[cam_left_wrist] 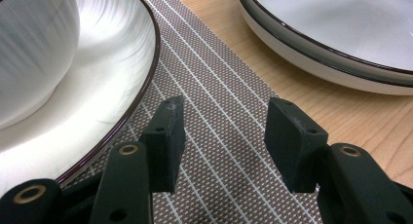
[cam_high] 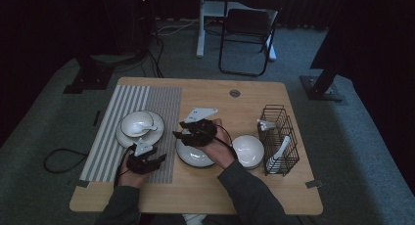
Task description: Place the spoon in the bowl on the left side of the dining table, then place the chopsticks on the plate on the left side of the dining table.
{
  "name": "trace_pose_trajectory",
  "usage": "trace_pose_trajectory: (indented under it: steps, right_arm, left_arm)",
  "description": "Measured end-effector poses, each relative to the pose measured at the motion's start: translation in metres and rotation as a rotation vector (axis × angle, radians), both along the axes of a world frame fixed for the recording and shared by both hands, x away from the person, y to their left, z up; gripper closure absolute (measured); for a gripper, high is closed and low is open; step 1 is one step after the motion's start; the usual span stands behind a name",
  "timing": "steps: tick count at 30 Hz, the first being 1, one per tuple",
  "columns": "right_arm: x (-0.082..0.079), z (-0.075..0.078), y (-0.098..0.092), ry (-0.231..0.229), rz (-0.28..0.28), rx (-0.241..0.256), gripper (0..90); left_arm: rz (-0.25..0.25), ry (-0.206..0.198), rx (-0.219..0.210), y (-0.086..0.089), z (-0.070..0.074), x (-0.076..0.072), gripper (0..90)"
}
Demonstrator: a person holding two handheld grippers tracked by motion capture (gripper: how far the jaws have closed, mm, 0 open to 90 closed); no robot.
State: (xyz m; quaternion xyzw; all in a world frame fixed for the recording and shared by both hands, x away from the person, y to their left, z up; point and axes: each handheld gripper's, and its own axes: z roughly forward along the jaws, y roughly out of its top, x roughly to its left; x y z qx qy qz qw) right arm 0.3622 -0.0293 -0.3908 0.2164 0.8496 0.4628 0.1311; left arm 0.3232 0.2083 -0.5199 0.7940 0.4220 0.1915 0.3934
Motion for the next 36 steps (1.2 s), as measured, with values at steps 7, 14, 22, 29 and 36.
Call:
trace_pose_trajectory:
  steps: [7, 14, 22, 29, 36]
  right_arm:
    - [0.000, -0.005, -0.004, 0.004, -0.012, -0.002, 56.4]
    - [-0.002, -0.007, -0.013, 0.010, -0.024, 0.006, 55.3]
    - [-0.006, -0.014, -0.026, 0.028, -0.051, 0.013, 54.1]
    - [-0.013, -0.024, -0.037, 0.033, -0.073, 0.003, 53.6]
    - [-0.022, -0.032, -0.045, 0.045, -0.081, 0.004, 53.5]
  left_arm:
    - [-0.001, 0.003, 0.000, 0.000, 0.000, 0.000, 50.7]
    - [-0.002, 0.003, 0.001, 0.000, 0.000, 0.000, 50.7]
    - [-0.002, 0.007, 0.001, 0.000, 0.000, 0.001, 50.7]
    - [0.000, 0.006, 0.000, 0.000, 0.000, 0.000, 50.8]
    - [-0.005, -0.001, -0.001, 0.000, 0.000, 0.000, 51.3]
